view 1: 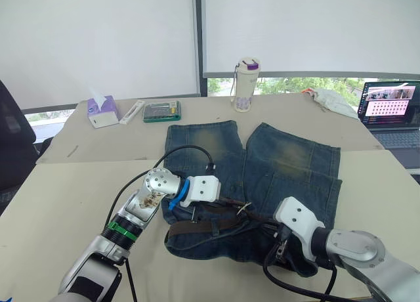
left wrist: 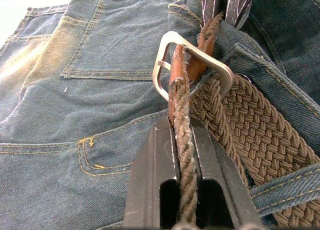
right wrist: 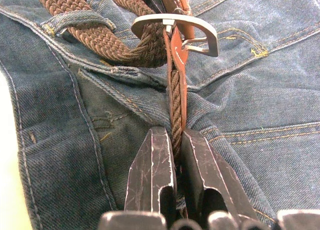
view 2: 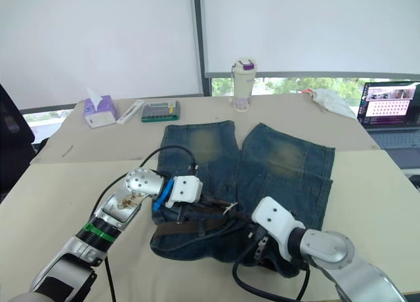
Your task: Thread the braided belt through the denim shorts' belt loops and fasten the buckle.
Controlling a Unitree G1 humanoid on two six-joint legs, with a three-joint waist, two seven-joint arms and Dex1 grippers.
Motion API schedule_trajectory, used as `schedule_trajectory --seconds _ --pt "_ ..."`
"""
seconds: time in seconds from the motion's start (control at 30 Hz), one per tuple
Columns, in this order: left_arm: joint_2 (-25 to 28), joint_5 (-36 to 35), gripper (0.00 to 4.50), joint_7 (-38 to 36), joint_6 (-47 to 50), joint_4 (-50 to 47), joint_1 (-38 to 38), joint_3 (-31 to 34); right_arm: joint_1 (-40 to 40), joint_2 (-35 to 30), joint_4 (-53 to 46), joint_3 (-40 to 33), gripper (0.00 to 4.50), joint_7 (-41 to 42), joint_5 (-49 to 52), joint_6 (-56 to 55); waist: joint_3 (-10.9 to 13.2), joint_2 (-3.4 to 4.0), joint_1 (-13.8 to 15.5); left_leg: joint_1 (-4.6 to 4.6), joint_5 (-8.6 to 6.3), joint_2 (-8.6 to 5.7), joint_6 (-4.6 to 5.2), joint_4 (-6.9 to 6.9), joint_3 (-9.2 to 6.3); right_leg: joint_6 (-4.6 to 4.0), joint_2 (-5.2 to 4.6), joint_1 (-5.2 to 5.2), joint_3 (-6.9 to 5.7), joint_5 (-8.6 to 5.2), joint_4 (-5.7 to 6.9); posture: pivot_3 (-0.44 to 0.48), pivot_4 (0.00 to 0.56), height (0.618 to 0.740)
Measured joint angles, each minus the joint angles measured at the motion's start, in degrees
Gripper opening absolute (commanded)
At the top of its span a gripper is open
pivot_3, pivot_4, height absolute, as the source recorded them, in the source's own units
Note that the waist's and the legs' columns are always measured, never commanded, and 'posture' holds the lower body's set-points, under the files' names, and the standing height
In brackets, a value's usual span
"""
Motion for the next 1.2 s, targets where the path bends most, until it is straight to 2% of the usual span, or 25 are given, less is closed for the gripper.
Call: schedule_trajectory --seconds 0.17,0.27,0.33,0.47,0.53,0.6,0.73,0.83,0.9,1.0,1.2 --pt "-0.72 -0.11 0.00 1.02 0.12 2.35 -1.10 0.26 0.24 -0.43 -0.36 0.15 0.01 0.02 -0.67 -0.02 0.01 -0.01 0.07 -0.01 0.00 -0.01 0.00 0.02 -0.01 0.00 0.00 0.00 -0.02 0.00 0.00 0.000 0.150 0.740" --pt "-3.39 -1.81 0.00 4.48 4.06 4.84 -4.92 3.70 1.79 -1.34 -0.82 0.27 0.01 0.71 -0.88 -0.18 0.02 -0.06 0.25 -0.10 -0.01 -0.06 0.02 0.17 -0.05 0.01 -0.02 0.02 -0.10 0.00 0.00 0.000 0.150 0.740" --pt "-3.75 -3.26 0.00 6.01 6.21 4.61 -6.74 6.06 4.71 -1.22 -2.04 -0.97 0.91 1.95 1.00 -0.03 0.01 -0.04 0.09 -0.08 -0.02 -0.06 0.04 0.16 -0.08 0.05 -0.03 0.02 -0.05 -0.03 0.00 0.000 0.150 0.740" --pt "-2.38 -5.56 0.00 6.69 10.37 1.59 -3.30 8.90 10.91 1.81 -6.46 -7.20 2.12 4.12 7.73 0.29 -0.03 0.02 -0.58 0.03 -0.06 -0.02 0.10 0.12 -0.06 0.09 0.01 0.04 0.07 -0.05 0.04 0.000 0.150 0.740" --pt "-2.30 -7.32 0.00 7.07 13.37 -2.12 0.77 9.13 10.97 3.45 -7.05 -12.58 1.97 3.79 13.65 0.28 -0.02 0.00 -0.77 0.05 -0.06 0.02 0.10 0.14 -0.07 0.07 -0.05 0.04 0.13 -0.04 0.08 0.000 0.150 0.740" --pt "-2.25 -9.17 0.00 7.82 16.87 -6.84 4.90 9.50 10.87 3.13 -7.20 -19.18 1.49 3.77 21.58 0.25 -0.01 -0.01 -0.63 0.08 -0.09 0.09 0.15 0.14 -0.07 0.07 -0.05 0.12 0.11 -0.04 0.07 0.000 0.150 0.740" --pt "-1.74 -11.71 0.00 10.28 22.52 -14.27 10.68 10.62 5.31 0.56 -7.11 -24.66 0.09 1.59 34.51 2.75 0.00 -0.03 -0.32 0.16 -0.12 0.19 0.21 0.14 -0.04 0.06 -0.02 0.29 0.05 -0.03 0.02 0.000 0.150 0.740" --pt "-1.14 -11.85 0.00 11.68 24.15 -17.25 12.95 10.69 -0.89 -1.40 -5.41 -22.37 0.04 -1.74 36.79 5.00 -0.01 -0.02 -0.04 0.20 -0.13 0.21 0.21 0.14 -0.02 0.06 -0.01 0.37 -0.01 -0.04 -0.03 0.000 0.150 0.740" --pt "-0.92 -11.95 0.00 12.89 24.37 -18.97 14.83 11.26 -3.77 -2.33 -3.55 -17.26 0.04 -3.36 35.01 5.69 -0.03 0.01 0.01 0.19 -0.13 0.21 0.22 0.11 -0.02 0.06 -0.02 0.38 -0.02 -0.04 -0.06 0.000 0.150 0.740" --pt "-0.49 -12.24 0.00 14.52 25.10 -20.63 17.71 11.78 -5.05 -2.28 -0.73 -9.59 0.04 -4.94 29.56 5.58 -0.04 0.03 -0.01 0.16 -0.13 0.21 0.21 0.10 -0.01 0.06 -0.04 0.34 0.02 -0.04 -0.10 0.000 0.150 0.740" --pt "0.11 -13.64 0.00 17.66 28.28 -23.69 20.45 12.65 -5.12 0.74 3.15 0.48 0.04 -5.15 21.92 3.06 -0.03 0.02 0.00 0.14 -0.13 0.22 0.20 0.10 -0.03 0.07 -0.04 0.29 0.01 -0.05 -0.06 0.000 0.150 0.740"
